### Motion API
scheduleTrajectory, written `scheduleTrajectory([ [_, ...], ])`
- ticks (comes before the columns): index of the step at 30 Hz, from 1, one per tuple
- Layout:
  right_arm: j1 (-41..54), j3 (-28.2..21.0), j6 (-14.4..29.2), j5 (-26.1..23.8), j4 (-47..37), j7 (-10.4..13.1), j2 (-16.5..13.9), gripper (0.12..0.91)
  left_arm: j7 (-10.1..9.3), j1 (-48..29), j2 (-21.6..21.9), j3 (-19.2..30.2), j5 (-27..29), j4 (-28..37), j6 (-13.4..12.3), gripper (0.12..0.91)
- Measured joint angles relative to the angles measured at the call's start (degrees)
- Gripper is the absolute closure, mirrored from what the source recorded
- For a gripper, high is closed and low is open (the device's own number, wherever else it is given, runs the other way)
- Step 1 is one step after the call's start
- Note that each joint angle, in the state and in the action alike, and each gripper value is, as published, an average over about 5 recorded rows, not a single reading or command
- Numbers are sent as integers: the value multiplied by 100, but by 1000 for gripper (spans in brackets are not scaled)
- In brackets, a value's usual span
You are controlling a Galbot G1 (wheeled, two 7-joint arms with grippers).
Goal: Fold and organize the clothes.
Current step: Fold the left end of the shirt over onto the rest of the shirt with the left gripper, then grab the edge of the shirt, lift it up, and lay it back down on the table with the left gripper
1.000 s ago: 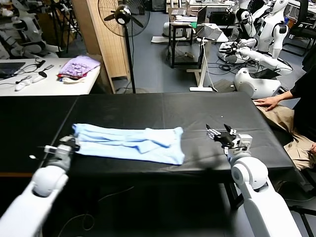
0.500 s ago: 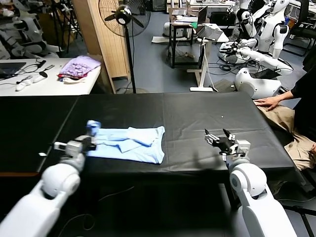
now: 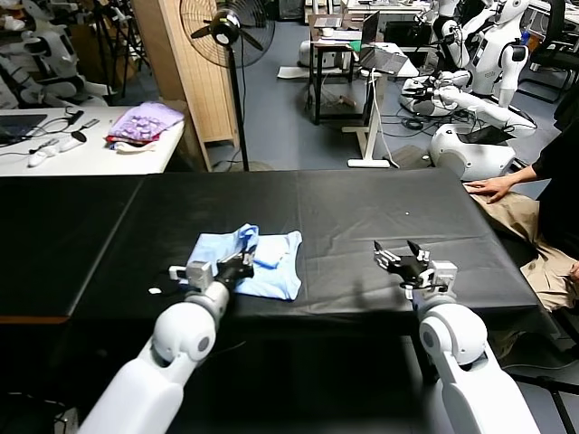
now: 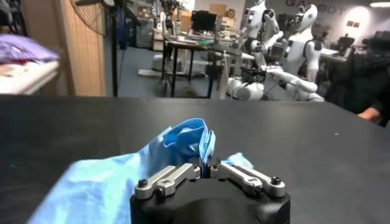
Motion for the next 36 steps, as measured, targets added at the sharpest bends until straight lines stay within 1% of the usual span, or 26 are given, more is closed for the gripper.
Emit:
scheduleTrajectory([
  [7,20,-96,-9,-53,-20,-4,50,227,163,-54,-307,86,523,223,-163,865],
  [9,44,-129,-15,-63,-36,-7,53,227,177,-31,-371,112,554,263,-176,838],
  [10,60,-146,-16,-66,-46,-10,51,227,182,-15,-403,130,552,272,-180,807],
  [13,114,-202,-17,-67,-79,-31,37,227,202,25,-519,192,487,296,-202,662],
  [14,133,-222,-17,-66,-92,-43,30,227,209,27,-567,208,447,310,-218,595],
  [16,178,-276,-17,-66,-123,-87,7,227,218,13,-687,226,379,348,-262,494],
  [17,205,-310,-17,-65,-142,-118,-8,227,220,2,-752,229,378,362,-290,428],
  [18,233,-350,-15,-65,-161,-155,-25,227,226,-10,-812,228,407,369,-318,378],
  [21,360,-540,0,-67,-252,-330,-81,227,328,-32,-880,186,665,312,-415,273],
  [24,578,-867,42,-106,-409,-547,-83,227,512,-8,-686,61,994,177,-522,236],
  [28,986,-1496,142,-323,-739,-764,41,227,652,130,-145,-248,1213,30,-650,232],
  [32,1413,-2132,272,-595,-1185,-839,265,227,691,374,268,-614,1279,23,-737,232],
  [36,1699,-2522,423,-1068,-1689,-795,554,227,716,618,389,-950,1270,98,-769,232],
])
